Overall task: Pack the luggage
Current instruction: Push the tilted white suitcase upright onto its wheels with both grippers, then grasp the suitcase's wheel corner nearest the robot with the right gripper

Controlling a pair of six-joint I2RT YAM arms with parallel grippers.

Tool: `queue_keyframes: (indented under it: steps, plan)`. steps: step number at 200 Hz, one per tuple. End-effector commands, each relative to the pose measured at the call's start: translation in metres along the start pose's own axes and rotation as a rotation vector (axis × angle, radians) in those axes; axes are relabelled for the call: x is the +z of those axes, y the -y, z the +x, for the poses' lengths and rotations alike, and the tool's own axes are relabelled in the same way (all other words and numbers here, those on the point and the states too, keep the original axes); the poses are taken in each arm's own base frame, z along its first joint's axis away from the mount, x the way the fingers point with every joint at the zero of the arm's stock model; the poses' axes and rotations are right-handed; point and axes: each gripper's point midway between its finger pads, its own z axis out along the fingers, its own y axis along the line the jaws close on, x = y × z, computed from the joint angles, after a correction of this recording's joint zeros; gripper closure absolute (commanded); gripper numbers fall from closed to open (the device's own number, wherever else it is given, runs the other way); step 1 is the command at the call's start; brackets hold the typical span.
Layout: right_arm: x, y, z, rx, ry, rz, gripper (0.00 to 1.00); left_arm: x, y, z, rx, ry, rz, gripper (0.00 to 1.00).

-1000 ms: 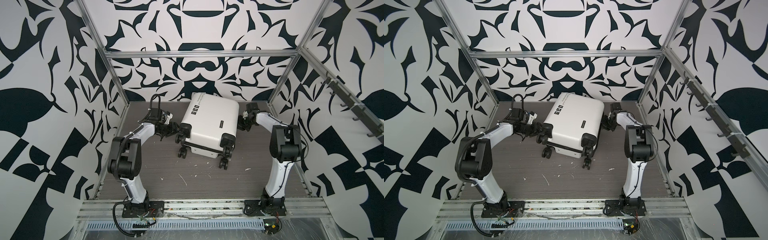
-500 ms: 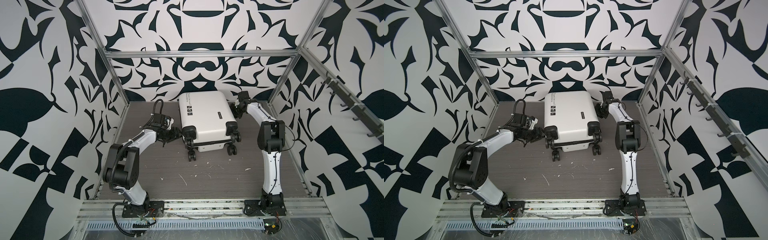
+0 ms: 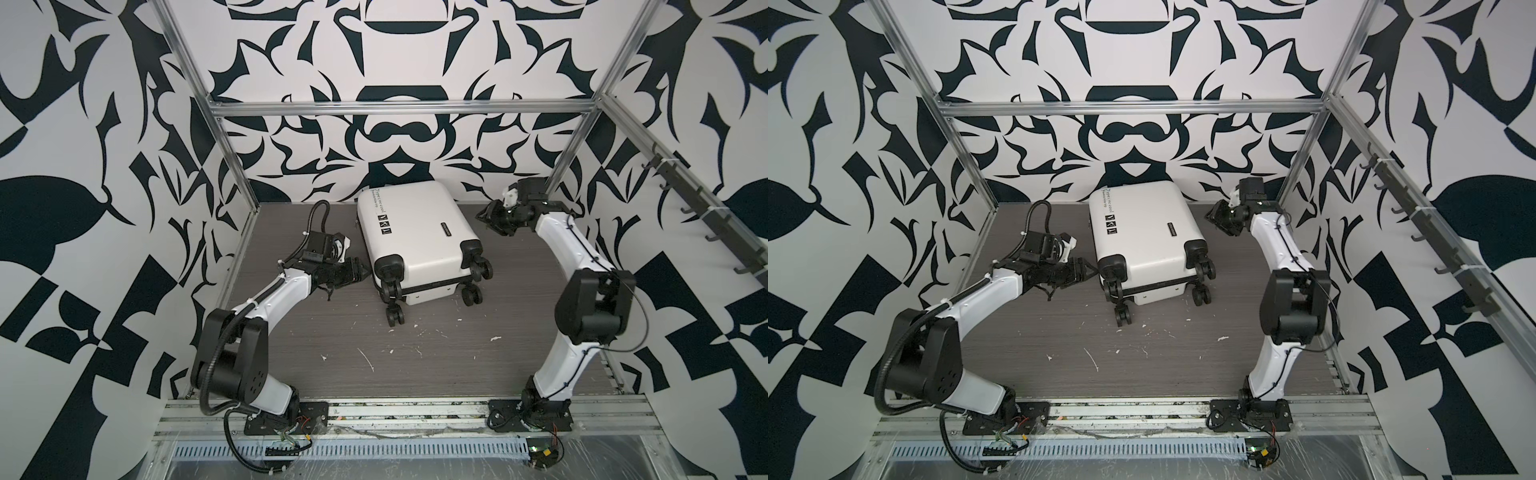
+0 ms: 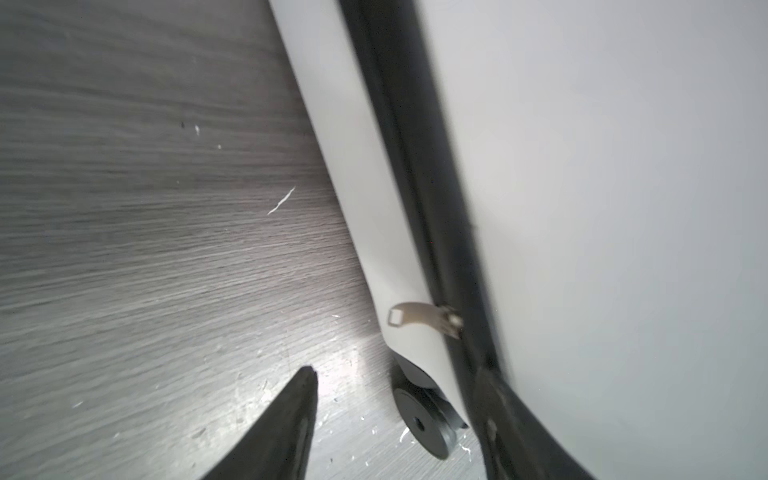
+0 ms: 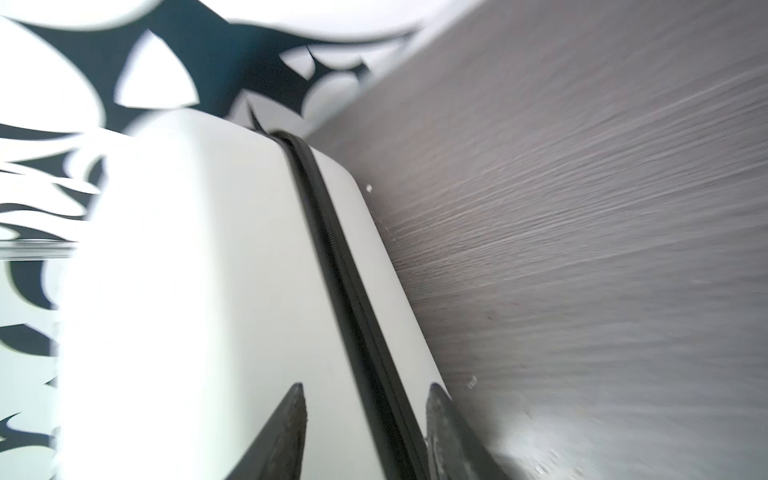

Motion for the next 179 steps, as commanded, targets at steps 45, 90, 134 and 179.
queue_keyframes:
  steps: [45,90,134,179]
  plan:
    - [-0.096,-0.007,0.082,-0.156,0.068,-0.050,0.55,-0.042,0.005,0.017,0.014,0.124,-0.017,0.38]
    - [-0.118,-0.002,0.182,-0.223,-0.020,-0.131,0.56,-0.044,-0.003,0.042,-0.043,0.125,0.008,0.39]
    - [-0.110,-0.005,0.244,-0.276,-0.059,-0.171,0.55,-0.026,0.005,0.055,-0.030,0.095,0.024,0.39]
    - [-0.097,-0.044,0.260,-0.344,-0.060,-0.217,0.55,-0.009,0.011,0.051,-0.005,0.087,0.038,0.40]
